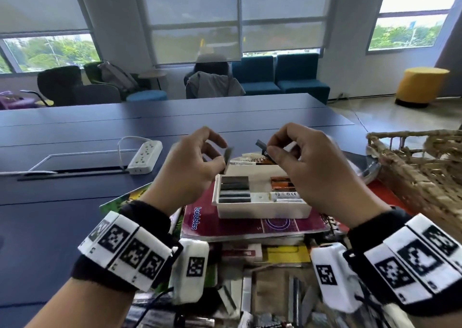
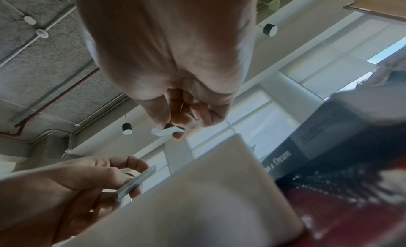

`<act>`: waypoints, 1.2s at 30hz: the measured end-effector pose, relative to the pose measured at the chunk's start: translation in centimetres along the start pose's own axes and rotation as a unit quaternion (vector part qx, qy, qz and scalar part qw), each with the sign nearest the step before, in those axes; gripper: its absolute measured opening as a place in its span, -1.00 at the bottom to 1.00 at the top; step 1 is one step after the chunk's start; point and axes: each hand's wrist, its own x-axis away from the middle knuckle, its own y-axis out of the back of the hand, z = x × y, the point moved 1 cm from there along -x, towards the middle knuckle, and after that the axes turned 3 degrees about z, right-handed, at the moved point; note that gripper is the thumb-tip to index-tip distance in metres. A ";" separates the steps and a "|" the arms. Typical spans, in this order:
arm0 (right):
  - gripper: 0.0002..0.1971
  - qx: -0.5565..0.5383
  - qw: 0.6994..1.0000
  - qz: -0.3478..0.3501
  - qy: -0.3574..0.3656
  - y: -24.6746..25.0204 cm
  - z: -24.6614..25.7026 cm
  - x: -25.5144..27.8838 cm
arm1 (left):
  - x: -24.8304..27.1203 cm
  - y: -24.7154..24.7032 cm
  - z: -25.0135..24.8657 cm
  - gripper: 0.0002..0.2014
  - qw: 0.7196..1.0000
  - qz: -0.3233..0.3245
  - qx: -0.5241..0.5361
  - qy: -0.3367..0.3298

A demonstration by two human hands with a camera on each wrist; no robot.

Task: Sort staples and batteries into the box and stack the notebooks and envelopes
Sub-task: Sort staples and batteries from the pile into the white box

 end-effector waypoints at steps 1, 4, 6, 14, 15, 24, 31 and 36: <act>-0.94 -0.004 1.000 0.007 0.004 -0.2 -0.1 -0.3 | 0.0 0.1 -0.1 -0.82 1.000 0.007 -0.002 0.006; -0.94 -0.008 1.000 0.023 0.010 -0.9 -0.5 -1.1 | 0.2 0.1 -0.2 -0.82 0.998 0.045 0.008 0.034; -0.93 0.001 1.000 0.030 0.010 -1.4 -0.8 -1.7 | 0.1 0.1 -0.1 -0.84 0.997 0.052 0.019 0.047; -0.89 0.020 0.996 0.086 -0.016 -3.2 -2.9 -2.3 | -0.3 -0.5 1.0 -0.87 0.994 0.050 0.037 0.084; -0.88 0.023 0.995 0.098 -0.020 -3.3 -3.0 -2.2 | -0.4 -0.6 1.0 -0.87 0.994 0.052 0.037 0.086; -0.82 0.027 0.989 0.146 -0.005 -3.7 -2.6 -1.8 | -0.1 -0.4 0.8 -0.88 0.993 0.059 0.046 0.094; -0.67 0.016 0.983 0.183 -0.015 -3.3 -2.1 -1.3 | 0.0 -0.2 0.3 -0.89 0.994 0.066 0.023 0.081; -0.68 -0.011 0.993 0.114 -0.026 -2.7 -2.0 -1.3 | 0.3 0.4 -0.7 -0.90 0.998 0.053 -0.033 0.022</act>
